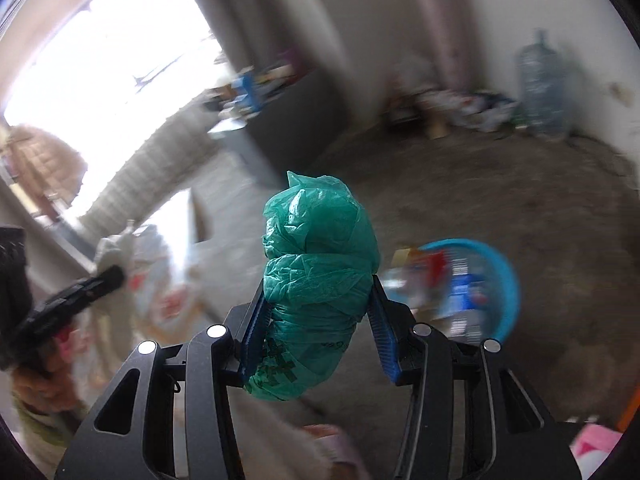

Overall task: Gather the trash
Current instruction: 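Carry cloth and green bag over the wastebasket and open both tools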

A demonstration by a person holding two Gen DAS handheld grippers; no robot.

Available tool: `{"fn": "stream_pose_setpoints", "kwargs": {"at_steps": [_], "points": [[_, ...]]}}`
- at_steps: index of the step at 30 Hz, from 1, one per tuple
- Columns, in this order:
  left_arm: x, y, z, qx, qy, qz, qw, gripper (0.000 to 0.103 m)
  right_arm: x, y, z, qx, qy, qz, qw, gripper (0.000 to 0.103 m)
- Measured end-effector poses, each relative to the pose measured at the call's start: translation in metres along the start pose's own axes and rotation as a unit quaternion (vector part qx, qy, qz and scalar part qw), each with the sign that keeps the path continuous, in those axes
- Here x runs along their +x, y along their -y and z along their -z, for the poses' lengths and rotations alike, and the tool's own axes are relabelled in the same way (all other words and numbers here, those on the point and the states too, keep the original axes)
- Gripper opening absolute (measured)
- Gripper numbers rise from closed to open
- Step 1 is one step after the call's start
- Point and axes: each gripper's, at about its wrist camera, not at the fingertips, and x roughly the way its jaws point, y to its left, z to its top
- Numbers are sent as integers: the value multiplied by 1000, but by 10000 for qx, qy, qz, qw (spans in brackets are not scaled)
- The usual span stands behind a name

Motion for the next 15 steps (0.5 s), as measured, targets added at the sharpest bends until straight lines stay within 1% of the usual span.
{"fn": "stream_pose_setpoints", "kwargs": {"at_steps": [2, 4, 5, 6, 7, 8, 9, 11, 15], "points": [[28, 20, -10, 152, -266, 235, 9993, 9, 3, 32, -1, 24, 24, 531, 9986, 46], [67, 44, -20, 427, -629, 365, 9964, 9, 15, 59, 2, 69, -56, 1122, 9936, 46], [83, 53, -21, 572, -745, 401, 9948, 9, 22, 69, 3, 84, -97, 1290, 9916, 46], [106, 67, -23, 780, -944, 440, 9915, 9, 31, 80, 3, 110, -162, 1431, 9895, 46], [121, 75, -24, 869, -1068, 432, 9895, 10, 42, 89, 4, 130, -245, 1570, 9872, 46], [140, 84, -26, 952, -1226, 462, 9868, 10, 53, 99, 4, 138, -317, 1686, 9851, 47], [157, 90, -27, 989, -1358, 508, 9845, 10, 62, 108, 3, 149, -378, 1715, 9844, 47], [182, 99, -28, 985, -1533, 597, 9814, 10, 86, 124, 2, 211, -541, 1794, 9821, 47], [222, 113, -34, 962, -1701, 758, 9778, 10, 114, 149, 0, 349, -721, 1768, 9810, 47]]}}
